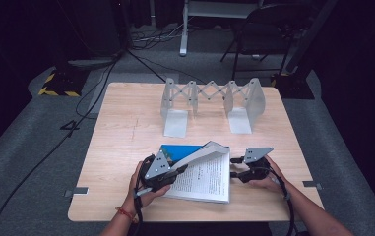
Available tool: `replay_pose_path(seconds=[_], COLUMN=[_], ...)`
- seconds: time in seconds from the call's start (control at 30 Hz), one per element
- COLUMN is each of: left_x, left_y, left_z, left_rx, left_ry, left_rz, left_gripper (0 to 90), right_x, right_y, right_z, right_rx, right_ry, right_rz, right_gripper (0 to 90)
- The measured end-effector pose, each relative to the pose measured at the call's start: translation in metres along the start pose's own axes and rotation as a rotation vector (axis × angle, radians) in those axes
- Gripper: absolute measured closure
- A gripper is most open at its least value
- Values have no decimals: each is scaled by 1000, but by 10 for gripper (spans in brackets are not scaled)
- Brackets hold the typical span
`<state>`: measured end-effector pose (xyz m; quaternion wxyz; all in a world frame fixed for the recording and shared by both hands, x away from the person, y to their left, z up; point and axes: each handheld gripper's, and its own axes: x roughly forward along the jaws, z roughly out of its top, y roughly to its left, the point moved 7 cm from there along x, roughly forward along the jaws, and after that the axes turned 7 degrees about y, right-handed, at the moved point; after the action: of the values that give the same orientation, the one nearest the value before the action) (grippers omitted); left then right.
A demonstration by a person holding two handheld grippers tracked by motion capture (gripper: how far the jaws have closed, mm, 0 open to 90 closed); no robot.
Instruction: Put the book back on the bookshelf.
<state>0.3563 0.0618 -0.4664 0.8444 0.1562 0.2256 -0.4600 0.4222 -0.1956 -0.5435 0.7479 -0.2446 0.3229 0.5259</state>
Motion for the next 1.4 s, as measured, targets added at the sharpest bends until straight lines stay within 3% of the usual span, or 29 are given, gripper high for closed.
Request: replay_pose_path(seconds=[0.07, 0.13, 0.17, 0.23, 0.37, 0.47, 0.63, 0.77, 0.97, 1.1, 1.23, 1.33, 1.4], left_x=[1, 2, 1, 1, 1, -3, -7, -8, -24, -34, -43, -46, -47], left_y=[-1, -1, 0, 0, -4, -6, -7, -5, -2, -2, 1, -1, -2], left_z=[0, 0, 1, 2, 10, 16, 21, 21, 12, 6, -1, -5, -8], left_rx=[9, 8, -1, -3, -6, 1, -18, -33, -44, -51, -86, -101, -95], left_ry=[9, 7, 1, 1, -20, -37, -67, -79, -79, -77, -99, -94, -74], left_rz=[-4, -4, -4, -4, -30, -34, -48, -54, -43, -18, 14, 59, 117], left_gripper=[758, 757, 757, 758, 757, 758, 759, 756, 756, 759, 748, 714, 681], right_x=[-3, -4, -11, -15, -34, -54, -69, -74, -76, -75, -73, -71, -69], right_y=[5, 7, 8, 8, 7, 6, 12, 14, 21, 29, 36, 42, 45], right_z=[8, 10, 15, 17, 31, 48, 70, 79, 106, 124, 140, 152, 156], right_rx=[-9, -19, -7, 7, 47, 39, 16, -6, -38, -55, -75, -88, -87], right_ry=[-54, -65, -122, -148, -235, -298, -341, -336, -367, -381, -386, -392, -395], right_rz=[24, 18, 11, 11, -29, -59, -94, -115, -112, -110, -114, -117, -119], right_gripper=[458, 474, 505, 522, 549, 549, 562, 563, 567, 567, 567, 568, 567])
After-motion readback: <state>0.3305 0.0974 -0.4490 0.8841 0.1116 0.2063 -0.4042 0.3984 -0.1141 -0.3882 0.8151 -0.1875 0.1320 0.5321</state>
